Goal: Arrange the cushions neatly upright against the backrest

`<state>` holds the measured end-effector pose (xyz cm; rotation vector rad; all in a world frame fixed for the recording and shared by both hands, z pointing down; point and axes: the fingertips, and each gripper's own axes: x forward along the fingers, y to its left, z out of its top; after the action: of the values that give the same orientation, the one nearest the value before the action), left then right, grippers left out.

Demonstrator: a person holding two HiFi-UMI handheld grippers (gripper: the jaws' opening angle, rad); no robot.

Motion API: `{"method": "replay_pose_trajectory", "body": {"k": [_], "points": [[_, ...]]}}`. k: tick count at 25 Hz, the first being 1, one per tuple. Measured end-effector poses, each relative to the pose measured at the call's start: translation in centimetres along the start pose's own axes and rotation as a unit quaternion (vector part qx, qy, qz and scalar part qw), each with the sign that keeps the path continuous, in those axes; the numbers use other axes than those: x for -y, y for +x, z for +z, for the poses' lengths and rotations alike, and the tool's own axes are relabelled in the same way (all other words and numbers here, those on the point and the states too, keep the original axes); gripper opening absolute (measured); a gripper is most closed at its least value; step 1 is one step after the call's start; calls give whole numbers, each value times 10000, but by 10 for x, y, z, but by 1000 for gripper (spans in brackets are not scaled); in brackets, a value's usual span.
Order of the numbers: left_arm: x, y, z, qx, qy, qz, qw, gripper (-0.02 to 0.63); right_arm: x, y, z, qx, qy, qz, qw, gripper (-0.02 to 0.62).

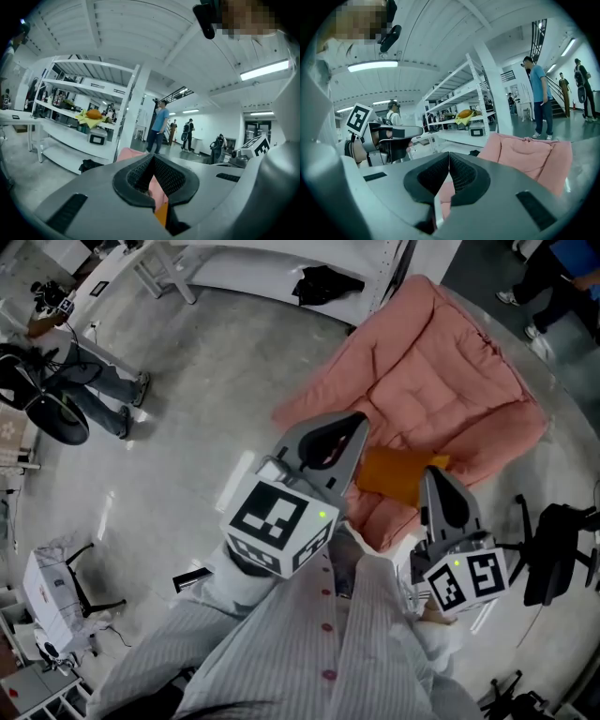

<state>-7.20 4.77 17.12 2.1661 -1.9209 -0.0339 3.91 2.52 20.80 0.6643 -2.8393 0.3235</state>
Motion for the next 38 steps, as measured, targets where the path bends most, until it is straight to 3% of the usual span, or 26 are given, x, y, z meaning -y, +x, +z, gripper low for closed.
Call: {"method": "replay_pose_trajectory", "body": {"k": [8, 20, 28, 38], "points": [[4, 56, 21, -126, 174, -721, 9972, 11, 36, 5, 10, 22, 209, -667, 9976, 14], [-22, 155, 33, -522, 322, -1889, 9801, 11, 102, 54, 29, 122, 580, -1894, 9801, 14], [-44, 185, 20, -839, 276, -2267, 9700, 11, 126, 70, 23, -39, 656, -2508, 9658, 14], [-38, 202, -44, -1563, 53, -2384, 9585, 11, 156, 57, -16, -540, 840, -2858, 9531, 14]]}}
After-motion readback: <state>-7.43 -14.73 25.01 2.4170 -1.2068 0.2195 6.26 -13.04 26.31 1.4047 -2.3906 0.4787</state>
